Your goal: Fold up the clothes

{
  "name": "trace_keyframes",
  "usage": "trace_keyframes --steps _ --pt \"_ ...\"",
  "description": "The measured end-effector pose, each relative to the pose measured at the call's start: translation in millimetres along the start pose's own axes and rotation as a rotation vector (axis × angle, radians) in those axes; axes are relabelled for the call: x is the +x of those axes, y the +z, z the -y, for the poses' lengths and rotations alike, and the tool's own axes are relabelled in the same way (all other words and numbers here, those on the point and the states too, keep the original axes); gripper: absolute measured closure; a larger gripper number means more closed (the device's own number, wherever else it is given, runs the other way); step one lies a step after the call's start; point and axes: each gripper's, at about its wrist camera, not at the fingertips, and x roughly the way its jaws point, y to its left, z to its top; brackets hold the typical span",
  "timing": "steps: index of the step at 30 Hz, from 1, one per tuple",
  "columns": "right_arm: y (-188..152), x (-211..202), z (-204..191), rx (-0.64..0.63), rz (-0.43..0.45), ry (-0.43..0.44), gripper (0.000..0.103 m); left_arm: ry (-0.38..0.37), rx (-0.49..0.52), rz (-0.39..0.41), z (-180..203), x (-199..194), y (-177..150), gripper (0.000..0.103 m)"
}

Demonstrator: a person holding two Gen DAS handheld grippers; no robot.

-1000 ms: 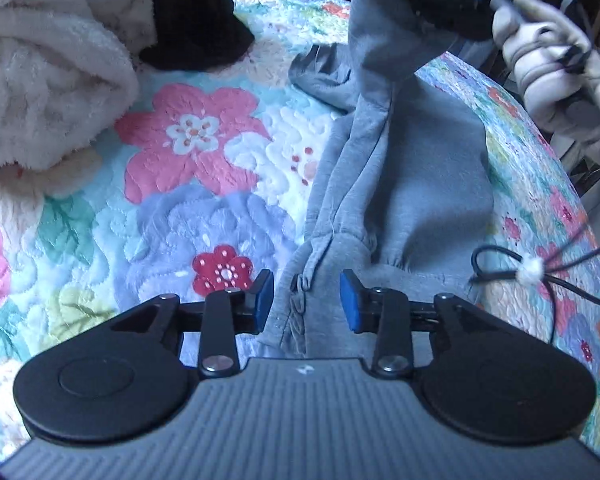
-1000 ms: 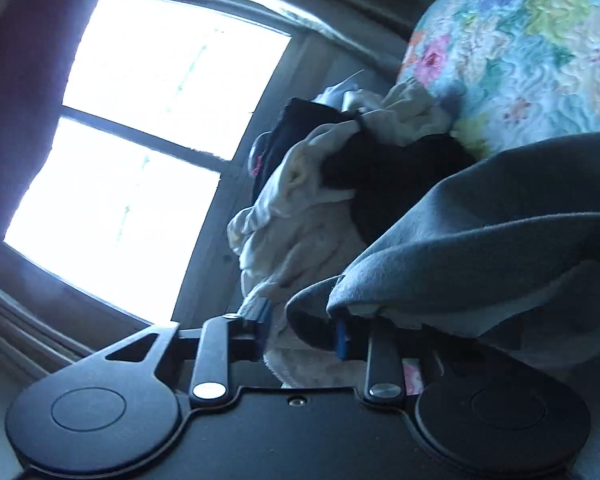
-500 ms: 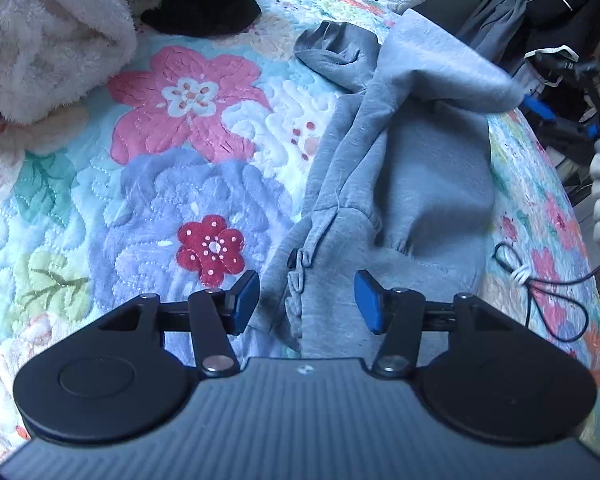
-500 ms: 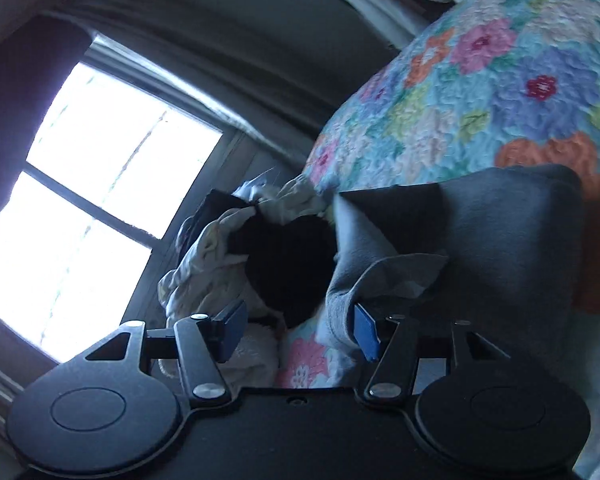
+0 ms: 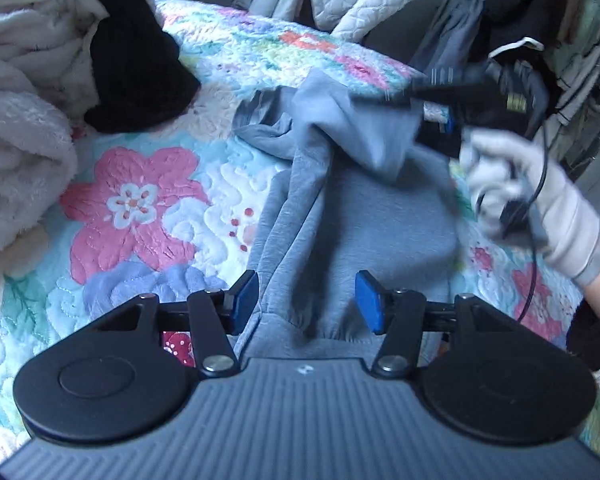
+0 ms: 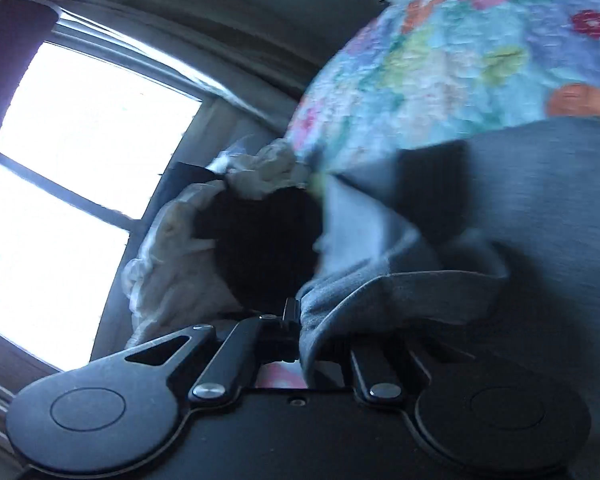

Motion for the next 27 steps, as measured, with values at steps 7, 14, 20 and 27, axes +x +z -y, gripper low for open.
trace_keyframes --steps 7,14,20,27 --pt "16.1 58.9 -101.7 -0.242 -0.117 -0.006 0.046 0.063 -0.041 -0.076 -13.9 20.9 -6.9 0.050" --pt "-12.7 7.1 -150.0 -0.566 -0.069 -0.265 0.042 0.095 -0.031 -0.110 -27.5 25.8 -12.8 0.044" --pt "-66.8 -70.1 -76.8 -0.322 -0.158 -0.250 0.027 0.048 -0.034 -0.147 -30.4 32.2 -27.1 0.030" --pt "-140.9 -129.0 10.9 -0.114 -0.251 -0.338 0.027 -0.099 -0.150 -0.154 -59.1 57.1 -45.6 0.012"
